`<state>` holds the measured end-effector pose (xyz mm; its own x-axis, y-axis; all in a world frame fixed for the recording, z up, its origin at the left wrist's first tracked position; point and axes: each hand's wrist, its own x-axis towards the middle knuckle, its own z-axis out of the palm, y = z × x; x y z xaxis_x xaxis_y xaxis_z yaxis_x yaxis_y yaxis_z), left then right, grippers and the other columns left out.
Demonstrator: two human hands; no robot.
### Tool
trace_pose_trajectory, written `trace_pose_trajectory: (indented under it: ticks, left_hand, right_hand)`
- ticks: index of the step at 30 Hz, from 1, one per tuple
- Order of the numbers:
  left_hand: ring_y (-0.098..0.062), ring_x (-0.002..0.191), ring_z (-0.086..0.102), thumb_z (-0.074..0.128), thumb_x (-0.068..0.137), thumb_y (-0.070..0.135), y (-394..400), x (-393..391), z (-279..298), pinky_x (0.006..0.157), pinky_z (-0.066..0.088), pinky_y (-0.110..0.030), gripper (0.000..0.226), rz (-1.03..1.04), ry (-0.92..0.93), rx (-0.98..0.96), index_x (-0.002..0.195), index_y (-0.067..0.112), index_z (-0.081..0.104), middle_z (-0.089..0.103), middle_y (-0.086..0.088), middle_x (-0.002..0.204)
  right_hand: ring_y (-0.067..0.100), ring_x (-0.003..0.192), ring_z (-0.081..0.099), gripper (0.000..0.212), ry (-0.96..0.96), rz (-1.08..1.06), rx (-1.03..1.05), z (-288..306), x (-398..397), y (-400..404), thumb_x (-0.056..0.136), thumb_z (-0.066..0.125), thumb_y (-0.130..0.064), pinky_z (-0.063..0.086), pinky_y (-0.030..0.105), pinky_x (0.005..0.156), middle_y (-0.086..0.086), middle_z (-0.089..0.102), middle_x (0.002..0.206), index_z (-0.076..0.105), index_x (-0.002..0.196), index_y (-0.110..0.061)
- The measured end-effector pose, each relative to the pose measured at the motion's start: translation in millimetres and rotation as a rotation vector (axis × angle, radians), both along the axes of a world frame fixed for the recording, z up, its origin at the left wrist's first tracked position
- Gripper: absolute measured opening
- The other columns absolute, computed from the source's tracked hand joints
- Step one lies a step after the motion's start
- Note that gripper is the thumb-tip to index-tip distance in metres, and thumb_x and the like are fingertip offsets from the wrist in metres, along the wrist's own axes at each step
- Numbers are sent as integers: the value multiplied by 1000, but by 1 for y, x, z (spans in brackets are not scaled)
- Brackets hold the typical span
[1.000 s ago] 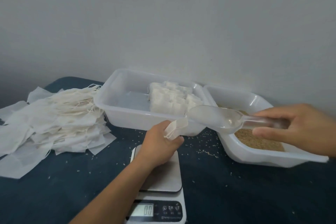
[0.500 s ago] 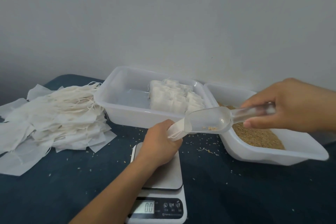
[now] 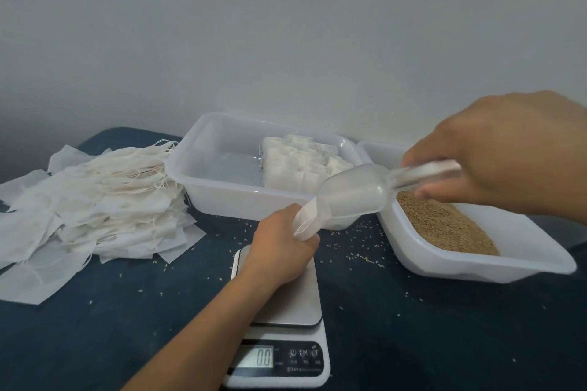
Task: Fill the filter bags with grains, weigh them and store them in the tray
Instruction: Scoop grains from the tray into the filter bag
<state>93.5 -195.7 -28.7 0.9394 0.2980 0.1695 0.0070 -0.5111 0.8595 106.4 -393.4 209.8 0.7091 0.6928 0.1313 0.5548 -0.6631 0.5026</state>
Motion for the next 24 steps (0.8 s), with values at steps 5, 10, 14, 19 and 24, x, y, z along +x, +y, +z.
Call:
trace_pose_trajectory:
  ticks: [5,10,14,19,24]
  left_hand:
    - [-15,83,63,71,86,23,2,-1,4,71,48,-26,11,-15,-1,-184,96,24,65,68,7,88]
    - [-18,83,63,73,81,28,7,-7,8,80,53,-36,22,-148,42,-369,102,25,68,71,0,91]
    - [-5,73,62,71,76,29,8,-15,12,64,49,-22,30,-433,167,-453,106,32,70,71,8,88]
    - [-12,80,62,71,85,20,9,-23,14,64,49,-24,31,-639,171,-484,106,43,69,70,1,97]
    - [-21,102,70,74,83,31,12,-23,15,81,57,-33,34,-662,142,-583,117,33,70,71,-4,117]
  right_hand:
    - [5,61,58,32,126,-151,300,-22,22,-42,69,55,-77,53,35,61,-19,63,65,62,89,-53]
    - [8,63,64,19,508,-147,980,-107,38,-35,83,79,-44,50,32,60,-17,72,85,64,80,-32]
    - [7,70,66,20,903,45,1225,-166,38,6,92,78,-21,45,18,48,-27,72,114,63,102,-16]
    - [6,66,67,23,1073,201,1324,-185,35,36,87,76,-22,42,18,45,-10,77,102,55,78,-28]
    - [5,45,49,24,1145,368,1558,-184,31,36,83,79,-25,42,20,42,-2,71,85,57,76,-30]
